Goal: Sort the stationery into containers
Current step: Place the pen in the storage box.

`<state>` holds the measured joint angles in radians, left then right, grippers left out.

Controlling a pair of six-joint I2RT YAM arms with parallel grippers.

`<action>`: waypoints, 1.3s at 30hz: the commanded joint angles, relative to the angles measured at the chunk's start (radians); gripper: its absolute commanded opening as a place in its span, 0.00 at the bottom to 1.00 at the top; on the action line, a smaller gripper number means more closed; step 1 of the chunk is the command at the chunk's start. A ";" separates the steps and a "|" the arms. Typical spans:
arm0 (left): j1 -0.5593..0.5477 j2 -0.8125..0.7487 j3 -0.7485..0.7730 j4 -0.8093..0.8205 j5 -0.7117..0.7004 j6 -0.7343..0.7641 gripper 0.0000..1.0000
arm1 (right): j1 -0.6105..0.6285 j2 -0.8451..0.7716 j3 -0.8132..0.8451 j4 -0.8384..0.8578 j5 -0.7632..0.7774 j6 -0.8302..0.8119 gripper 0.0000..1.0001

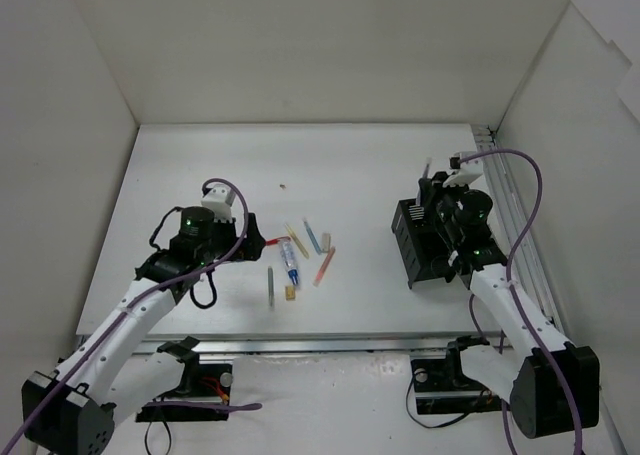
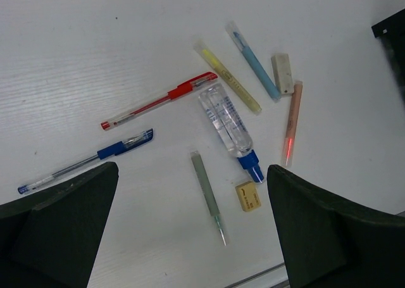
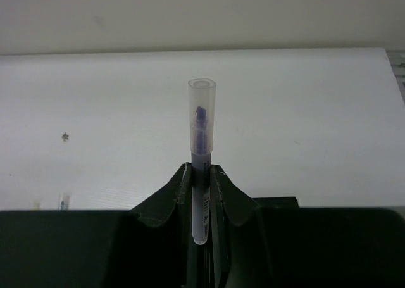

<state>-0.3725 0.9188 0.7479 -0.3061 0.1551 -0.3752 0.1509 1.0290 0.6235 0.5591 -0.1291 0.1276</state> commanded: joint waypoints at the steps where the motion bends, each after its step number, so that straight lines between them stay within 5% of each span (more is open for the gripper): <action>1: -0.040 0.035 0.076 0.032 -0.055 0.010 1.00 | -0.025 0.020 -0.014 0.143 0.039 0.010 0.00; 20: -0.100 0.022 0.053 0.058 -0.069 0.035 1.00 | -0.024 0.043 -0.143 0.193 0.175 -0.019 0.12; 30: -0.100 0.028 0.057 0.047 -0.077 0.045 1.00 | 0.001 -0.024 -0.127 0.162 0.080 -0.043 0.51; 34: -0.100 0.014 0.057 0.041 -0.083 0.056 1.00 | 0.056 -0.058 0.003 -0.043 0.011 -0.176 0.70; 35: -0.100 0.012 0.057 0.038 -0.083 0.058 1.00 | 0.062 -0.057 0.046 -0.094 -0.062 -0.244 0.79; 36: -0.100 0.008 0.056 0.036 -0.088 0.059 1.00 | 0.070 -0.043 0.085 -0.150 -0.111 -0.279 0.98; 39: -0.100 -0.003 0.061 0.019 -0.121 0.056 1.00 | 0.105 0.017 0.247 -0.339 -0.279 -0.428 0.98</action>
<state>-0.4713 0.9424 0.7628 -0.3069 0.0719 -0.3332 0.2283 1.0180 0.7155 0.3473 -0.2092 -0.1165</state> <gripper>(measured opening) 0.996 0.975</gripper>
